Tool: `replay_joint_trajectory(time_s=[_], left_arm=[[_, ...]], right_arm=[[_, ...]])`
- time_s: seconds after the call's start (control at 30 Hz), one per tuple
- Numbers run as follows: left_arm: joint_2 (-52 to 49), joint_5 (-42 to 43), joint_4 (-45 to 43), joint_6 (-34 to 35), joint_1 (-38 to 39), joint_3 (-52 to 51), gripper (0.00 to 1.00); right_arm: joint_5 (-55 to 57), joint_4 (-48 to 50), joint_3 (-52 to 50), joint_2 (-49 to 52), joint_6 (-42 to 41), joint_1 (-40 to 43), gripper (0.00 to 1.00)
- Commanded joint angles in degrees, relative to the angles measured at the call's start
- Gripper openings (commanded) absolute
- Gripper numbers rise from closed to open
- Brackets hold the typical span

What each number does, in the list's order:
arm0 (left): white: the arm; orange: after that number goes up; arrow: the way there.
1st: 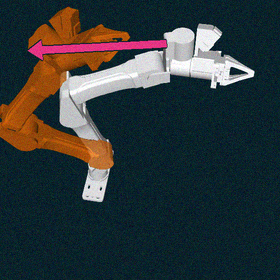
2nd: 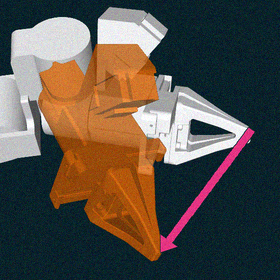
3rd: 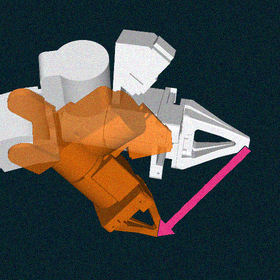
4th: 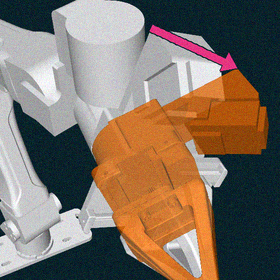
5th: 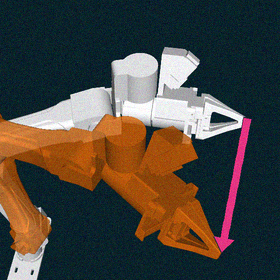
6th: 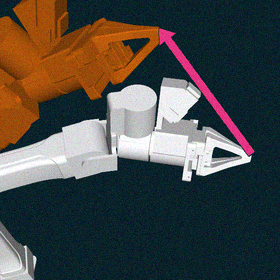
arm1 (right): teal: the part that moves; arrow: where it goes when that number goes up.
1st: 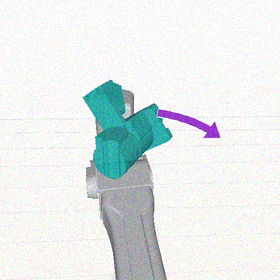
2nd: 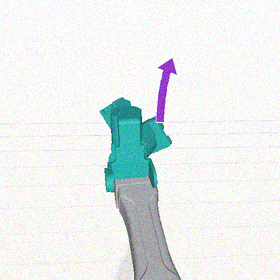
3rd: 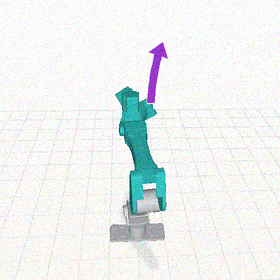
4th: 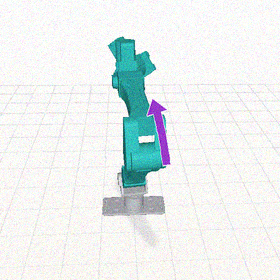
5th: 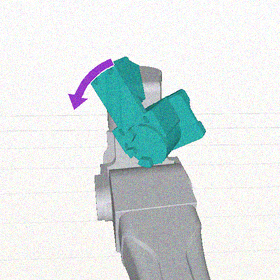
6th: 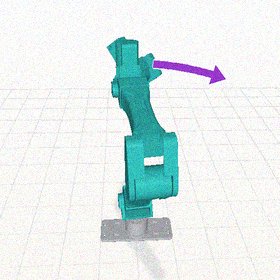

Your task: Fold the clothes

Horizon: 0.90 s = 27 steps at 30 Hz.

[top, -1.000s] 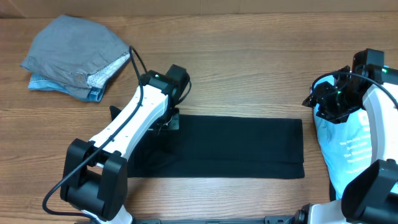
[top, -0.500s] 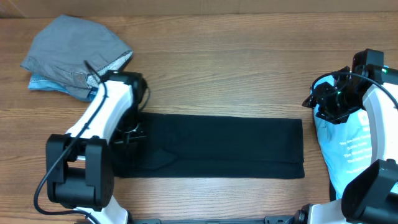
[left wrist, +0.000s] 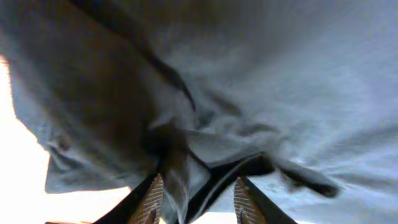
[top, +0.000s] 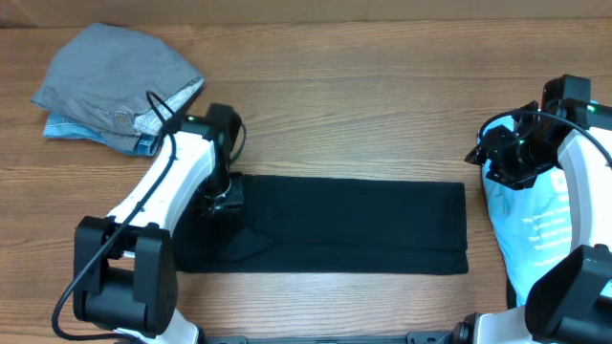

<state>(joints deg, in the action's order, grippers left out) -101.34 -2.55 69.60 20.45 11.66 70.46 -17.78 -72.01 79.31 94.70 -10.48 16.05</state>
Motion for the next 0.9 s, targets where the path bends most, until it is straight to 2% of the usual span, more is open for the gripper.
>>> replay_joint_trajectory(time_s=[0.0,0.17,0.2,0.3,0.5,0.73,0.87], left_arm=[[1.3,0.0,-1.1,-1.2,-0.1,-4.9,0.38],[1.3,-3.6,-0.9,-0.6,-0.1,-6.8,0.40],[1.3,-4.0,-1.0,-0.5,-0.1,-6.8,0.34],[1.3,-3.8,-0.3,0.6,-0.1,-6.7,0.05],[3.0,-4.1,4.5,4.3,-0.1,-4.2,0.04],[12.9,-4.0,4.5,5.6,-0.1,-1.2,0.04],[16.0,-4.0,7.5,7.5,-0.1,-1.2,0.04]], right_arm=[[-0.3,0.2,1.2,-0.8,0.1,0.2,0.55],[-0.3,0.3,1.2,-0.8,0.0,0.2,0.55],[-0.3,0.3,1.2,-0.8,0.1,0.2,0.55],[-0.3,0.0,1.2,-0.8,0.1,0.2,0.55],[-0.3,-0.3,1.2,-0.8,0.1,0.2,0.55],[-0.3,-0.3,1.2,-0.8,0.1,0.2,0.55],[-0.3,-0.3,1.2,-0.8,0.1,0.2,0.55]])
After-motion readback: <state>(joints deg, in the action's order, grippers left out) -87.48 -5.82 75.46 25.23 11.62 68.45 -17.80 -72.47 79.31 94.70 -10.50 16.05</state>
